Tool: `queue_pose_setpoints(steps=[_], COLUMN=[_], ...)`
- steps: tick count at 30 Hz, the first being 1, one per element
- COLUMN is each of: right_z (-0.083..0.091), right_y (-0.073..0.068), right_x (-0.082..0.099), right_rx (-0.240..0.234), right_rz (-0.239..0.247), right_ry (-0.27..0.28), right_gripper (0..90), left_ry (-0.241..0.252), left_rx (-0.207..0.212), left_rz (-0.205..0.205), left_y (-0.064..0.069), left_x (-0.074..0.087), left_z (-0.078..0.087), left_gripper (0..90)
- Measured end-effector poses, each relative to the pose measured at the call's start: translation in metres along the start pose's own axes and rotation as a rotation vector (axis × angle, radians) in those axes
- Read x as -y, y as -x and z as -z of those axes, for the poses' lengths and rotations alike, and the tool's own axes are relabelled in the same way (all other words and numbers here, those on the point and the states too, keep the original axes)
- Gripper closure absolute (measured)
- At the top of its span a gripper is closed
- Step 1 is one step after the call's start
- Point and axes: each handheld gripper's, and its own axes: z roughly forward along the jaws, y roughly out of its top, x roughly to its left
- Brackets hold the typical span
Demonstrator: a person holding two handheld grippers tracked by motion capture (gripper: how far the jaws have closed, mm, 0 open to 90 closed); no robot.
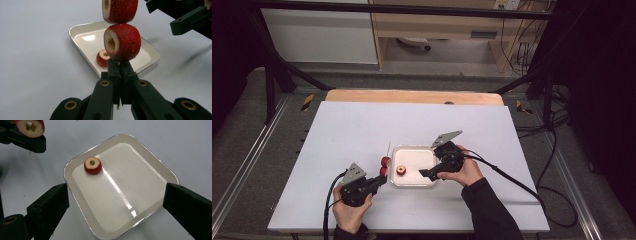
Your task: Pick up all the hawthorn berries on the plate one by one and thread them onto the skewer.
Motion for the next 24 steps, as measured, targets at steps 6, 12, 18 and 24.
queue_pose_setpoints(steps=[6, 12, 18, 24], right_z=[-0.017, -0.032, -0.047, -0.061], right_y=[-0.004, -0.009, -0.013, -0.009], right_x=[-0.016, -0.033, -0.041, -0.043], right_rx=[-0.03, -0.064, -0.107, -0.122], right_rz=[0.064, 0.141, 0.19, 0.246], right_ry=[-0.08, -0.115, -0.143, -0.171], right_gripper=[10.1, 12.8, 15.8, 20.7], left_ry=[-0.003, -0.001, -0.008, -0.005], left_rx=[0.001, -0.005, 0.003, -0.001], left_rz=[0.014, 0.014, 0.02, 0.019], left_y=[-0.004, -0.008, -0.009, -0.009], left_x=[0.003, 0.004, 0.006, 0.005], left_z=[0.002, 0.004, 0.003, 0.002], left_gripper=[88.7, 88.7, 88.7, 88.7])
